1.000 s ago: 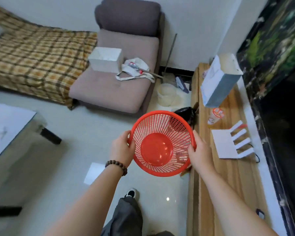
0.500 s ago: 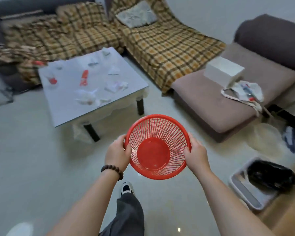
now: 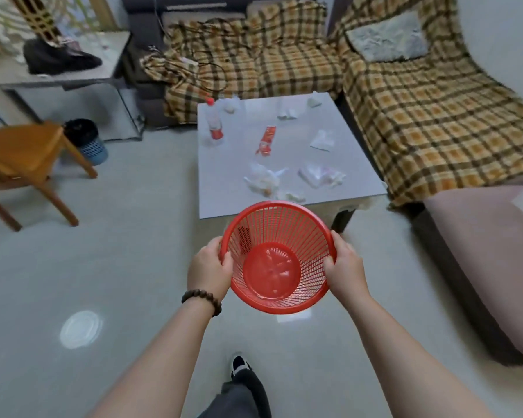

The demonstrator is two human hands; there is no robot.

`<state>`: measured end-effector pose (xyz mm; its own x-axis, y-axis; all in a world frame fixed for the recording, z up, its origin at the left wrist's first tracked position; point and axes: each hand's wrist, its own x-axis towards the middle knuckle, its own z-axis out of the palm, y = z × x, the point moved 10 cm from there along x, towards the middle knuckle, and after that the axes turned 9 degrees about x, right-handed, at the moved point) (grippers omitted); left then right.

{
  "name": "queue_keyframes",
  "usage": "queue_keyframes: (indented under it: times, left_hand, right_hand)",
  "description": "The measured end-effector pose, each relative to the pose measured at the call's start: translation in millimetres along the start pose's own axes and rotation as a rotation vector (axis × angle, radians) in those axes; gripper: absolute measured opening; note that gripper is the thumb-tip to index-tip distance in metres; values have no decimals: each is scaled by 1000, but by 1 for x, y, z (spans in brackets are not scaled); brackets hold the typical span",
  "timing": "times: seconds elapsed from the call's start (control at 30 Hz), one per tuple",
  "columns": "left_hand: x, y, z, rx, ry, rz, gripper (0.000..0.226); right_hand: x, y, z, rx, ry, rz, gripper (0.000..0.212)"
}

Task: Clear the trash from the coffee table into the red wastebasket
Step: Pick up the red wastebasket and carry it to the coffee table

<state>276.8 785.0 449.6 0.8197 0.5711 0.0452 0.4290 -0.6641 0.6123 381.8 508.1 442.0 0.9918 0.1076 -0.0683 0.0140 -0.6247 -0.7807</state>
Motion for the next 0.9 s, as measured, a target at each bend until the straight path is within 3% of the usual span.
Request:
queue_keyframes:
  times: [0.27, 0.5, 0.9]
  left_hand:
    - [110, -42, -39, -6, 43, -84, 31]
    - [163, -57, -37, -213, -18, -166, 55]
    - [291, -75, -9, -157, 67, -389, 48]
  right_hand:
    - [91, -90, 65, 30, -17, -99, 53]
    - [148, -130, 100, 118, -72, -150, 51]
    - [309, -140, 202, 227, -382, -127, 46]
